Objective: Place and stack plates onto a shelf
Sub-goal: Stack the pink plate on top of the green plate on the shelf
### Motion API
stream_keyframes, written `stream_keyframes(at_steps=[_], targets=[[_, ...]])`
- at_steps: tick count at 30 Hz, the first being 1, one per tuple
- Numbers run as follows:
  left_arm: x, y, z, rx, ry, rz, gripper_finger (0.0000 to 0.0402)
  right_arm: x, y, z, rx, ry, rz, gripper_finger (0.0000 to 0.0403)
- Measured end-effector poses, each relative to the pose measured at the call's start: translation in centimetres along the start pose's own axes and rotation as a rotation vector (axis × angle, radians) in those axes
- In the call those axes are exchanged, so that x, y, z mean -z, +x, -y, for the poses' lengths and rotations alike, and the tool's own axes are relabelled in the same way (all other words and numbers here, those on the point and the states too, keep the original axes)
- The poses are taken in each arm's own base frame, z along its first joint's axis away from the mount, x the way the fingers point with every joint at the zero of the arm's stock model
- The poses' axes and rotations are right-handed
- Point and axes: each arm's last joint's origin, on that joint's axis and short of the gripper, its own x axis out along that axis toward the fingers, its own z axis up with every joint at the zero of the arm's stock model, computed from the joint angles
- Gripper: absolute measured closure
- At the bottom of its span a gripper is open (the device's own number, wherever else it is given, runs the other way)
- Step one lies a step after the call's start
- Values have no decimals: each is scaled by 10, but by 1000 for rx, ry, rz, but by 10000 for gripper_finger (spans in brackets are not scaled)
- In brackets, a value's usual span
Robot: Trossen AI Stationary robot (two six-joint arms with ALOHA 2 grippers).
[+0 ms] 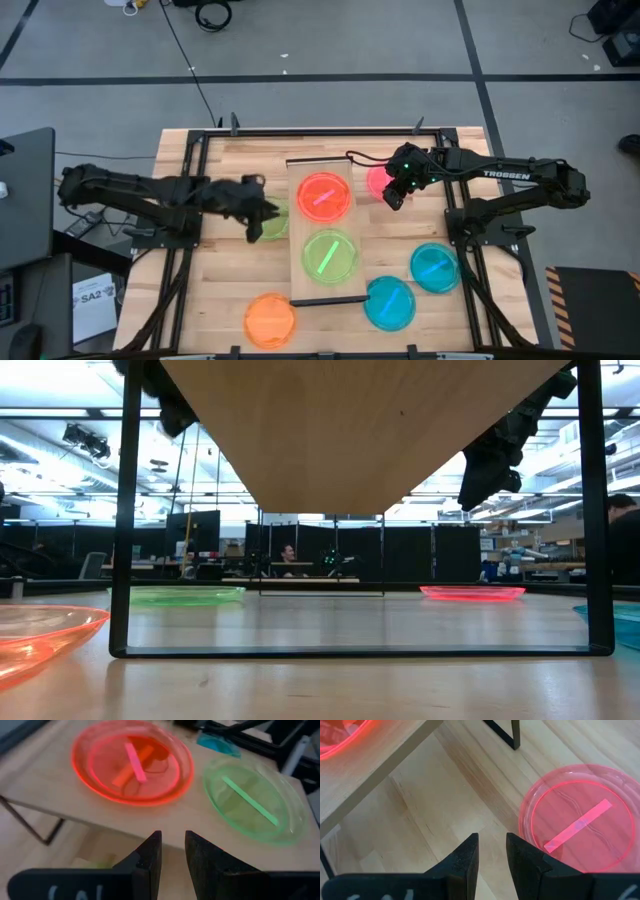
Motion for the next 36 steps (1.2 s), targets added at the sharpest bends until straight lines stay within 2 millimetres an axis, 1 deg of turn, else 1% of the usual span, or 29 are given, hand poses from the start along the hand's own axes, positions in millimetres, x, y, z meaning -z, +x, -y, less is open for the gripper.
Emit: stream_keyframes(at_steps=[5, 8, 10, 15, 22, 28, 32, 36], targets=[[32, 4, 6, 97, 23, 49, 310, -1, 0, 1, 2, 4, 3, 297], [44, 7, 9, 134, 30, 60, 310, -3, -1, 4, 10, 17, 13, 297], [49, 8, 11, 148, 37, 58, 310, -5, -1, 9, 28, 35, 22, 297], [50, 8, 15, 161, 46, 60, 310, -10, -3, 25, 107, 67, 56, 297], [49, 8, 15, 167, 44, 71, 310, -17, -9, 55, 185, 142, 88, 297], [49, 8, 16, 169, 43, 77, 310, -20, -15, 82, 255, 168, 104, 297], [49, 8, 16, 169, 44, 77, 310, -21, -15, 100, 266, 197, 90, 297], [49, 8, 16, 169, 44, 77, 310, -24, -10, 115, 259, 212, 74, 297]])
